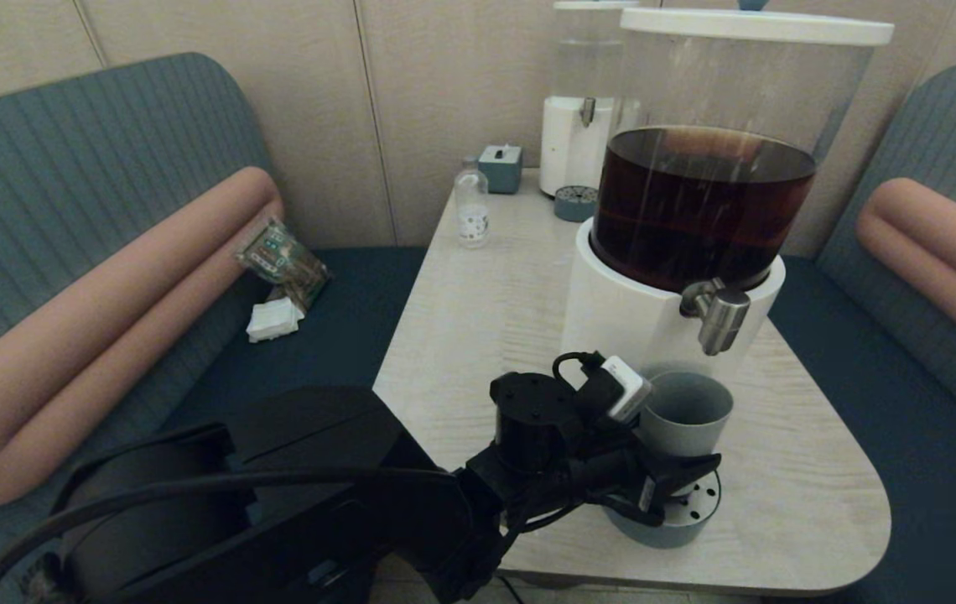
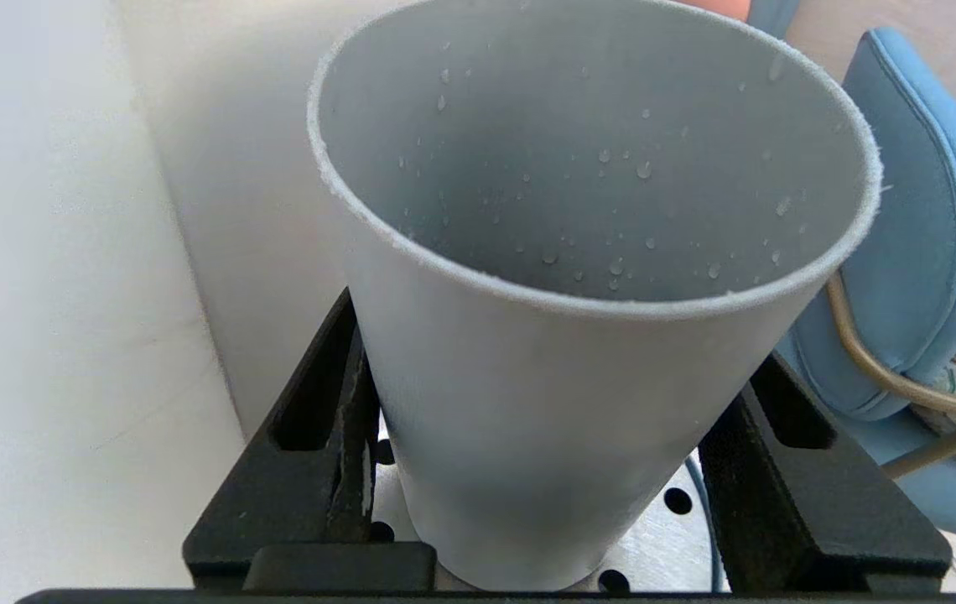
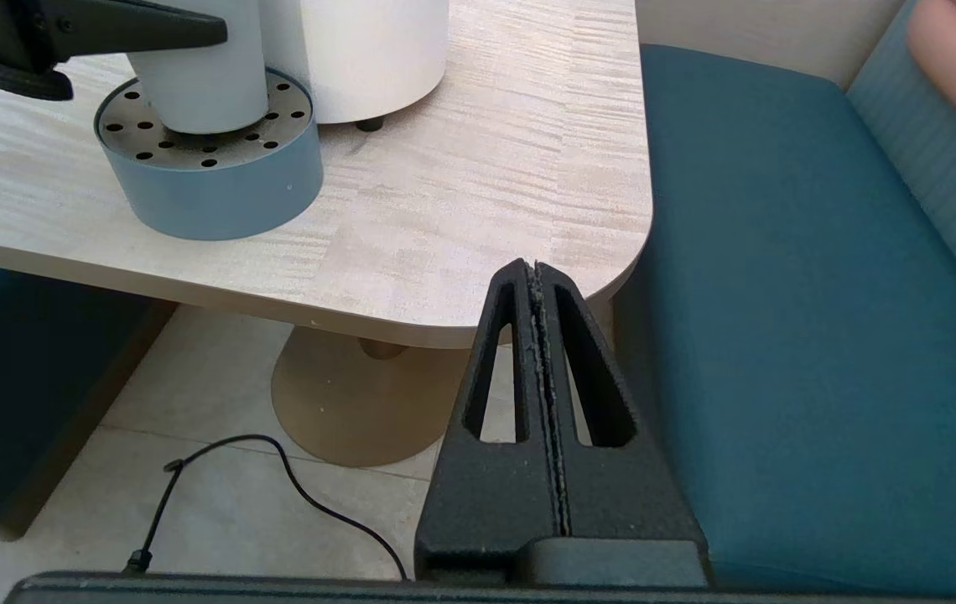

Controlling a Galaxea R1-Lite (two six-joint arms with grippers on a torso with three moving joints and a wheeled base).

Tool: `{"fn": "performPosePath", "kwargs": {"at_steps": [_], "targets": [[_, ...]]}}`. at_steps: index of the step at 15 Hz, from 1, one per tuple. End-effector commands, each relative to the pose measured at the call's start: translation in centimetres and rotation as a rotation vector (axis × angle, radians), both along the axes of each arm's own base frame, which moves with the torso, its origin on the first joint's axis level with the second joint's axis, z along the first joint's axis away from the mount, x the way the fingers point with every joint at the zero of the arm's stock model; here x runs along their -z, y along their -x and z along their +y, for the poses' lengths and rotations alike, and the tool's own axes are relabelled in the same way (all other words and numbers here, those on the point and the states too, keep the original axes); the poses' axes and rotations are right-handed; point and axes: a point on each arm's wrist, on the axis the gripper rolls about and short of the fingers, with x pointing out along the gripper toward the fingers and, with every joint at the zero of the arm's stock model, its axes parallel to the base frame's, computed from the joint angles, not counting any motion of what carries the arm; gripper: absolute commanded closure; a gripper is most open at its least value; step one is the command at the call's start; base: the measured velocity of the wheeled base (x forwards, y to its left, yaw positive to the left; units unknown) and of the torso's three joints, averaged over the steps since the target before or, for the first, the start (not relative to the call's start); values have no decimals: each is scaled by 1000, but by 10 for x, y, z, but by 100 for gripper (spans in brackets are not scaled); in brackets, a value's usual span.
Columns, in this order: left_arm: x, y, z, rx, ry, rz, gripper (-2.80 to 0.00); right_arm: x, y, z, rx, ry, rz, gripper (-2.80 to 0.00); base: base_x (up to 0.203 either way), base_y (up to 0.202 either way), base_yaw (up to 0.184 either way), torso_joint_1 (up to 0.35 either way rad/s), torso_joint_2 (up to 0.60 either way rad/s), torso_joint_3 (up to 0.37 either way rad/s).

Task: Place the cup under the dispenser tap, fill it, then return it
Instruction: Place the cup next to the water dispenser

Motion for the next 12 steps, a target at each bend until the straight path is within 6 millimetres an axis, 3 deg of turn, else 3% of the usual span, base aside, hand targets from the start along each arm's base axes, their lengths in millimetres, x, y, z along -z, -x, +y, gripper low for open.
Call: {"fn": "performPosePath", "kwargs": {"at_steps": [1,4,8,12], "targets": [[-7,3,3,1,10,-10,0,0,0,0,-1,1,-1,0,0,0,0,0,0,0],[-18,13,16,-20,2,-5,0,0,0,0,-1,1,-3,0,0,0,0,0,0,0],[-37,34,49,-132,-14,40,0,0,0,0,-1,1,-2,0,0,0,0,0,0,0],[-63,20,102,-354,49,78,0,0,0,0,-1,1,-1,0,0,0,0,0,0,0]]}}
